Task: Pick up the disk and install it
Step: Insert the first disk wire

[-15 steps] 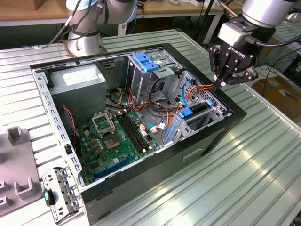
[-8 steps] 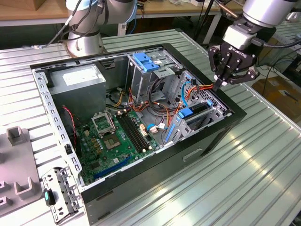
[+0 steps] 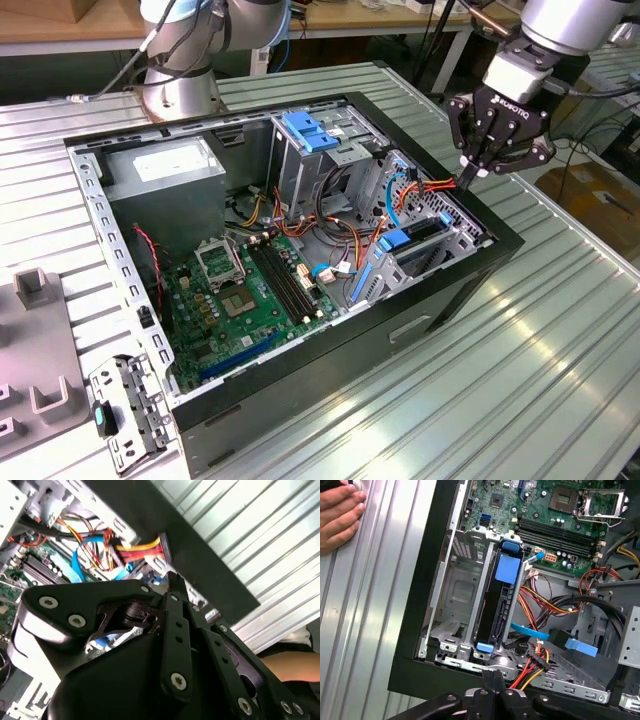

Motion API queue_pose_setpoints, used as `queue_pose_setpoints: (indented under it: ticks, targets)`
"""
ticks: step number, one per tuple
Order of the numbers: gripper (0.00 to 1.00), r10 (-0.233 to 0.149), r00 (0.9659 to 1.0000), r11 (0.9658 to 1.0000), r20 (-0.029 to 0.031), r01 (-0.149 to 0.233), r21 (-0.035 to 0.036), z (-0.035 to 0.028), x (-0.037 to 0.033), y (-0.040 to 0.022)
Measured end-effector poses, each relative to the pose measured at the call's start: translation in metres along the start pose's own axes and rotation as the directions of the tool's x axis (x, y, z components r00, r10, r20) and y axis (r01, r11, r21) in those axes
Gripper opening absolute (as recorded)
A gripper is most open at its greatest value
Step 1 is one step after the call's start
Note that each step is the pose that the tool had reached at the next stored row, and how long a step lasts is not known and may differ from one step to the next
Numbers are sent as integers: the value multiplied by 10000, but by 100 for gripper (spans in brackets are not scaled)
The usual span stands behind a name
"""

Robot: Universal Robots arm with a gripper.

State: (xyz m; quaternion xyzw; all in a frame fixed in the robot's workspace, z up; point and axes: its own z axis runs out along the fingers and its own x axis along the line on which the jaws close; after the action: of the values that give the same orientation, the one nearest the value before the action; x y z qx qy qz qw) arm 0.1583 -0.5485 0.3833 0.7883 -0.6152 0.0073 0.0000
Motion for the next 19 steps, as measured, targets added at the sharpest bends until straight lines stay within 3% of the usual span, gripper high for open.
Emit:
queue_pose_setpoints:
  ticks: [2, 6, 9, 10, 12, 15, 16, 18, 19]
  targets:
    - [11, -5, 10000, 10000, -4, 5, -1, 14, -112, -88]
    - [11, -768, 9970, 9970, 1, 768, 8, 36, -118, -90]
    - [11, -1422, 9898, 9898, 4, 1422, 15, 62, -118, -90]
    - [11, -1675, 9859, 9859, 7, 1675, 19, 75, -117, -93]
    - [24, -1910, 9816, 9816, 4, 1910, 20, 82, -114, -103]
    - [25, -2475, 9689, 9689, 10, 2475, 29, 91, -111, -118]
    - [31, -2666, 9638, 9638, 12, 2666, 32, 93, -109, -127]
    - [31, -2906, 9569, 9568, 12, 2906, 35, 93, -106, -139]
    - [38, -3080, 9514, 9514, 15, 3080, 38, 96, -104, -147]
